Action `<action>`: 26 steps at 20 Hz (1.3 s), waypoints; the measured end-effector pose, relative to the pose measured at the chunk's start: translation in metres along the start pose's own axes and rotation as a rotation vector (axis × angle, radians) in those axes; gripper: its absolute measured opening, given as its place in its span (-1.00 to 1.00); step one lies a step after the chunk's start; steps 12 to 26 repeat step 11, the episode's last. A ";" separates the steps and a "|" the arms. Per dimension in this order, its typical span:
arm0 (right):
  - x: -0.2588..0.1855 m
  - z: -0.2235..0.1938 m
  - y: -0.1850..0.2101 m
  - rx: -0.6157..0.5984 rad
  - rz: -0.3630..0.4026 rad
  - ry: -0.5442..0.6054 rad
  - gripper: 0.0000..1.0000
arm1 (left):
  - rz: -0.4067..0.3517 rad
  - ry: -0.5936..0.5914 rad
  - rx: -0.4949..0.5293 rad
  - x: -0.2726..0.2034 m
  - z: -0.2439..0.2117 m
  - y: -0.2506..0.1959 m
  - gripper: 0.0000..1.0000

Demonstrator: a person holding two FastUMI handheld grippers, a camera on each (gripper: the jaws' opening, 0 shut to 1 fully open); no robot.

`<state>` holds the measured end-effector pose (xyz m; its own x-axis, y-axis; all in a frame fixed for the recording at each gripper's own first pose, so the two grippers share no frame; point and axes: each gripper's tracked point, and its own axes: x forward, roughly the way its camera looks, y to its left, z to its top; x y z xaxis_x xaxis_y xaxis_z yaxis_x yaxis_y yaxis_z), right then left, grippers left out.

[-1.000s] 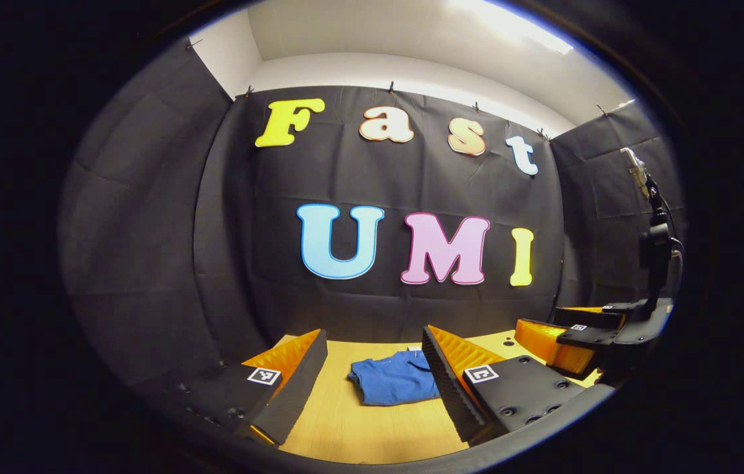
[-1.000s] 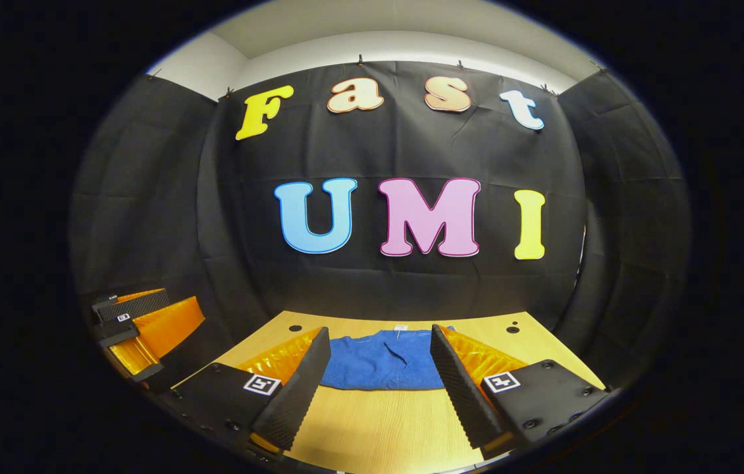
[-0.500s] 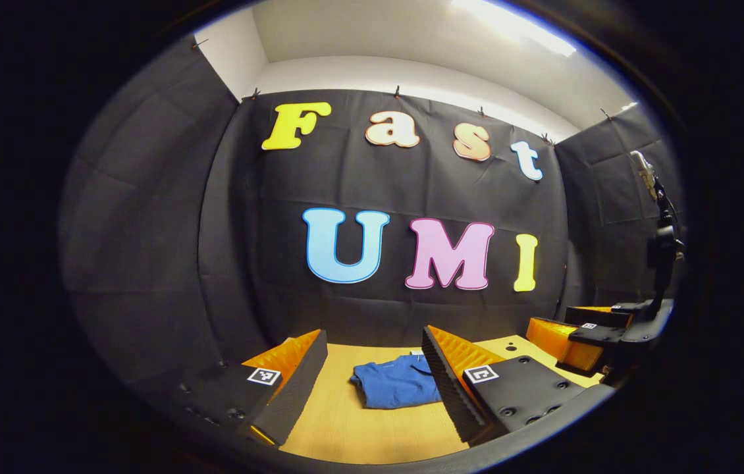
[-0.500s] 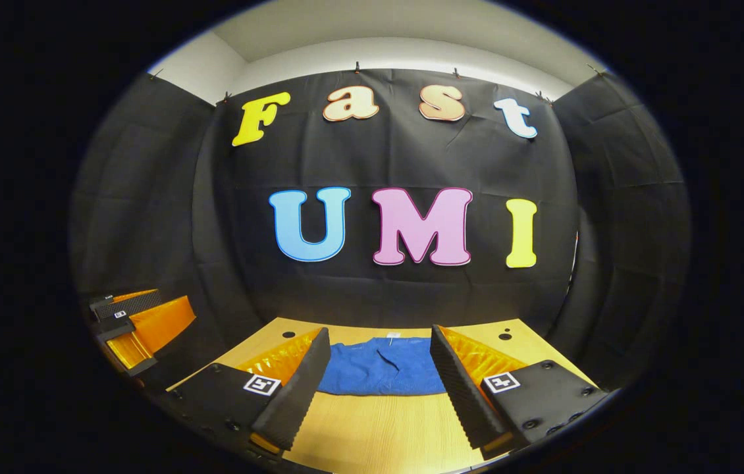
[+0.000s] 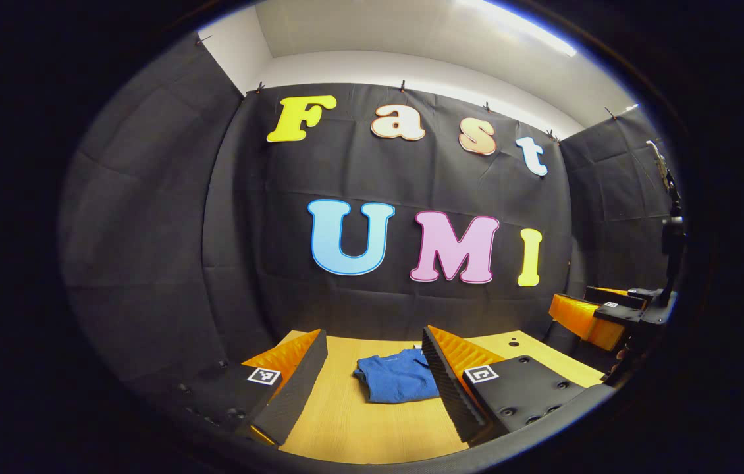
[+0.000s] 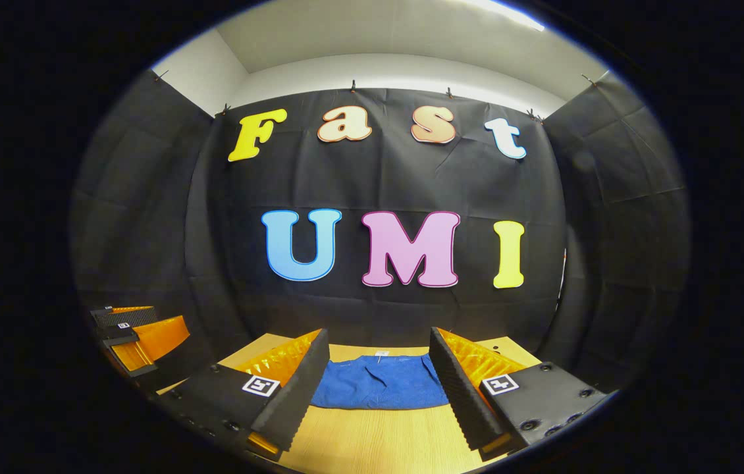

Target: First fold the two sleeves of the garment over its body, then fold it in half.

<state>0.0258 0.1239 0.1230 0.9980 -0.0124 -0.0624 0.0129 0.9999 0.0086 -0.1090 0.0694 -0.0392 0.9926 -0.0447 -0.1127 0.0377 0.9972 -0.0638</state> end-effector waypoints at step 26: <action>0.011 0.004 0.005 0.010 0.018 0.011 0.91 | -0.028 0.006 0.029 0.005 0.017 -0.008 0.67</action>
